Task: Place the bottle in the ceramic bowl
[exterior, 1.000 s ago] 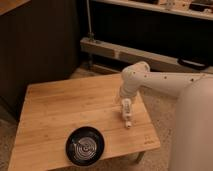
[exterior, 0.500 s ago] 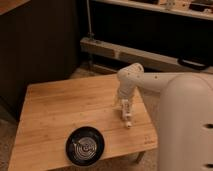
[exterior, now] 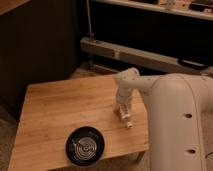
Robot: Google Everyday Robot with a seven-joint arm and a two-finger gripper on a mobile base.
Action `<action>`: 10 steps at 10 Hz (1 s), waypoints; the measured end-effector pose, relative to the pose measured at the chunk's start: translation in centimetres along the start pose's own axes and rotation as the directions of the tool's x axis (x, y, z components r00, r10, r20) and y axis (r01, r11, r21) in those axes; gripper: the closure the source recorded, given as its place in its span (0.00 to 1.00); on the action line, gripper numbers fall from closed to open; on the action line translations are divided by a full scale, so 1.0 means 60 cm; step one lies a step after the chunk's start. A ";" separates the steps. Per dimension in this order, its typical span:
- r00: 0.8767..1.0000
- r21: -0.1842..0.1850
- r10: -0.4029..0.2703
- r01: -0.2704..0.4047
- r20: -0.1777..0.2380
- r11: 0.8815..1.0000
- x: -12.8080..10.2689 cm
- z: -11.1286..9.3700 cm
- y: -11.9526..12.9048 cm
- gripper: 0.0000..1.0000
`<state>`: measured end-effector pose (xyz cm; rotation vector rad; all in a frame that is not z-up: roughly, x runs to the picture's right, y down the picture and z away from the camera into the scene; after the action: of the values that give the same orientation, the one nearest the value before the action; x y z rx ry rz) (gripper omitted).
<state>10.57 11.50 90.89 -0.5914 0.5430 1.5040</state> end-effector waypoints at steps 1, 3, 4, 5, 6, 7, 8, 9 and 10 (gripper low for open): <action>1.000 -0.006 -0.001 0.001 -0.015 1.000 0.000 0.003 0.006 0.43; 0.999 -0.045 0.006 -0.008 -0.031 0.999 0.000 -0.002 0.017 0.63; 0.999 -0.068 0.004 -0.006 -0.034 0.998 0.000 -0.012 0.024 0.73; 0.999 -0.107 -0.012 0.008 -0.035 0.994 0.002 -0.032 0.050 0.83; 0.999 -0.142 -0.026 0.021 -0.034 0.990 0.004 -0.054 0.074 0.93; 0.999 -0.172 -0.035 0.029 -0.032 0.985 0.010 -0.074 0.094 0.98; 0.998 -0.206 -0.054 0.046 -0.033 0.977 0.025 -0.095 0.120 1.00; 0.995 -0.247 -0.094 0.087 -0.017 0.965 0.048 -0.122 0.164 1.00; 0.990 -0.270 -0.139 0.133 -0.004 0.954 0.075 -0.139 0.204 1.00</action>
<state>-1.40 9.12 81.34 -0.8413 0.3087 1.4511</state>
